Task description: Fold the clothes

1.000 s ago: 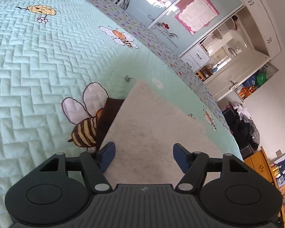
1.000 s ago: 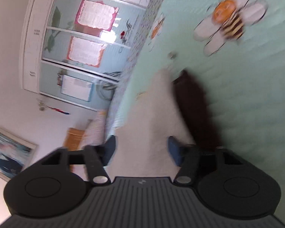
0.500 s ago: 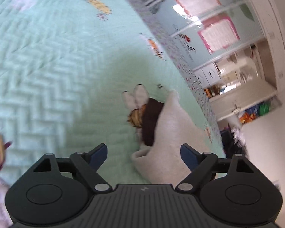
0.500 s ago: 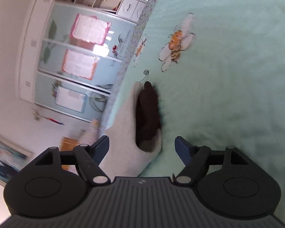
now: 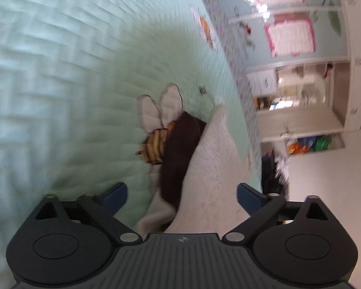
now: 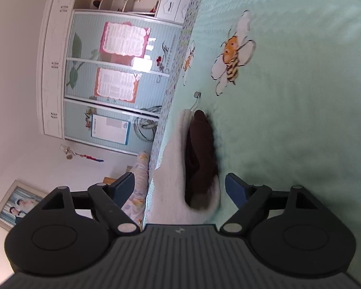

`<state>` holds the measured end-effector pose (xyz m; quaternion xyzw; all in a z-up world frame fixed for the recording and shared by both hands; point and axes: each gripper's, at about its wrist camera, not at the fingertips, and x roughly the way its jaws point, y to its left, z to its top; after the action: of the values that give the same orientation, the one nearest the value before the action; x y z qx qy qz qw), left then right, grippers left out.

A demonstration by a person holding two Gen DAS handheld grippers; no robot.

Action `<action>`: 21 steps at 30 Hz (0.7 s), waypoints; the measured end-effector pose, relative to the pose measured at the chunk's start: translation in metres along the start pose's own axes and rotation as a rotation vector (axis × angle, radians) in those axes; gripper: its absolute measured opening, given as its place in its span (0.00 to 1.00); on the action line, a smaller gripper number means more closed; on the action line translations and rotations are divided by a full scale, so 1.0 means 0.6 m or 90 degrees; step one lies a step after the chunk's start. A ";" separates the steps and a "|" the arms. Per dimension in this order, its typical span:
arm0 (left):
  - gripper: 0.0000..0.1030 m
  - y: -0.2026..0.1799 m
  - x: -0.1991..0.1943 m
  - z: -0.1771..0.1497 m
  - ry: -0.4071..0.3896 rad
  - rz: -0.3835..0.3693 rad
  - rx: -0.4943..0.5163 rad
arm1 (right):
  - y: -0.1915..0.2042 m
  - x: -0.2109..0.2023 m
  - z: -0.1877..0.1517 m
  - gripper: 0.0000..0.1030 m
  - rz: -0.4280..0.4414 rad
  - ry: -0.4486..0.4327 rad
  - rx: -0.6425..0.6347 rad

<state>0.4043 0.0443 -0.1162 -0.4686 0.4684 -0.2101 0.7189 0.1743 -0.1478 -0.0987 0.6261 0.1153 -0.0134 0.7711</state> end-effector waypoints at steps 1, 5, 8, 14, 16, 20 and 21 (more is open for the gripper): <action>0.99 -0.011 0.021 0.011 0.021 0.014 0.008 | 0.004 0.017 0.009 0.81 -0.007 0.011 -0.006; 0.99 -0.044 0.084 0.054 0.085 0.042 0.024 | 0.026 0.094 0.046 0.84 -0.046 0.089 -0.056; 0.99 -0.050 0.120 0.068 0.104 0.031 0.022 | 0.036 0.147 0.063 0.87 -0.061 0.141 -0.086; 0.99 -0.048 0.156 0.071 0.113 -0.017 0.050 | 0.064 0.231 0.068 1.00 -0.060 0.222 -0.152; 0.99 -0.047 0.158 0.068 0.117 -0.030 0.055 | 0.075 0.251 0.065 1.00 -0.070 0.245 -0.173; 0.99 -0.054 0.161 0.062 0.121 -0.039 0.072 | 0.086 0.274 0.066 1.00 -0.078 0.277 -0.181; 0.99 -0.058 0.161 0.060 0.121 -0.036 0.079 | 0.090 0.272 0.066 1.00 -0.081 0.282 -0.181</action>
<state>0.4860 -0.0267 -0.1273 -0.4144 0.5071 -0.3026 0.6925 0.3484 -0.1541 -0.0712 0.4906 0.3212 0.0917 0.8048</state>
